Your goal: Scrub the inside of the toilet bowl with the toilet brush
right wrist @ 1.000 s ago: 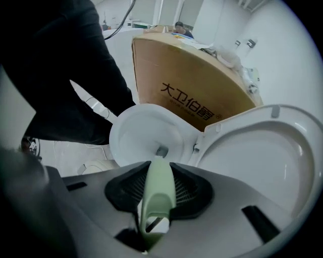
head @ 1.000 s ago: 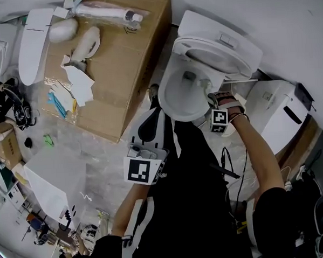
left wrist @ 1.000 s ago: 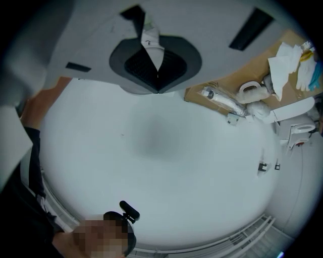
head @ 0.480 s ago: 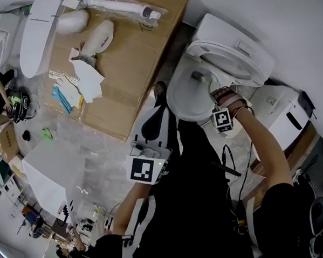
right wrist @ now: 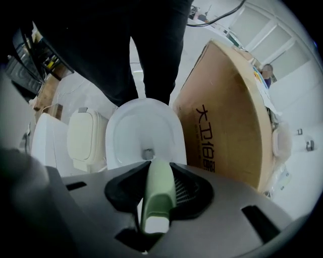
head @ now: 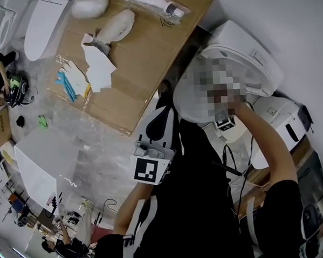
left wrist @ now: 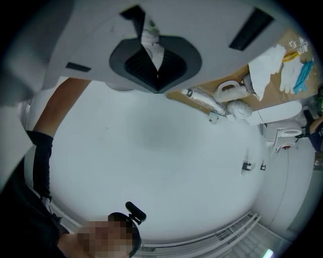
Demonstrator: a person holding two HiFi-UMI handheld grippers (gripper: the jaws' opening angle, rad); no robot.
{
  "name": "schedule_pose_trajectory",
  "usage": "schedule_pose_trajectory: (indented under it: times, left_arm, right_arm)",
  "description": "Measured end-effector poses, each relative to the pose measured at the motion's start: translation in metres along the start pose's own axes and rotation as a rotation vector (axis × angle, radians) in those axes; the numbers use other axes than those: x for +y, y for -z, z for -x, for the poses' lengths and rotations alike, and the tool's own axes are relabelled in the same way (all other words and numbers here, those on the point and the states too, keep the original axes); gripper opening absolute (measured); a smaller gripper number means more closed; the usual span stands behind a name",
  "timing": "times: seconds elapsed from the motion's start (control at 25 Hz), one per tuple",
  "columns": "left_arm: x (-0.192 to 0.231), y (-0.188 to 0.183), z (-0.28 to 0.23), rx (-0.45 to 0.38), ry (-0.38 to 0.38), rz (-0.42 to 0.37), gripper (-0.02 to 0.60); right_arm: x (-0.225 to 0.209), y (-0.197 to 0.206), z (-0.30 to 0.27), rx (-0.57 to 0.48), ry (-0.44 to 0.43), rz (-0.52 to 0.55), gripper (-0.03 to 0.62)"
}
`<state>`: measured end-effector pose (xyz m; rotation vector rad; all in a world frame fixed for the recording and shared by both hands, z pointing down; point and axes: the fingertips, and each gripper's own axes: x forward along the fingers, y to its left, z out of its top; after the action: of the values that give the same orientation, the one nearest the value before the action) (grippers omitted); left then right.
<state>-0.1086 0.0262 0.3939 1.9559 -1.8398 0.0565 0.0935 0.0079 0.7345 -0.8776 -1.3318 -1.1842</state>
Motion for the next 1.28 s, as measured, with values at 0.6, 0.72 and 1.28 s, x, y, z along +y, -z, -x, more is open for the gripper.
schedule_pose_trajectory:
  times: [0.6, 0.72, 1.28]
  left_arm:
    - [0.036, 0.006, 0.044, -0.045, -0.096, 0.057, 0.008]
    - [0.037, 0.007, 0.045, -0.039, -0.087, 0.06, 0.008]
    - [-0.004, -0.021, -0.026, -0.006, 0.143, -0.043, 0.008]
  right_arm:
    - [-0.034, -0.069, 0.014, -0.071, 0.015, 0.397, 0.121]
    - [-0.041, -0.067, 0.021, -0.043, 0.004, 0.307, 0.121]
    - [-0.024, 0.033, 0.033, -0.044, 0.074, -1.716, 0.121]
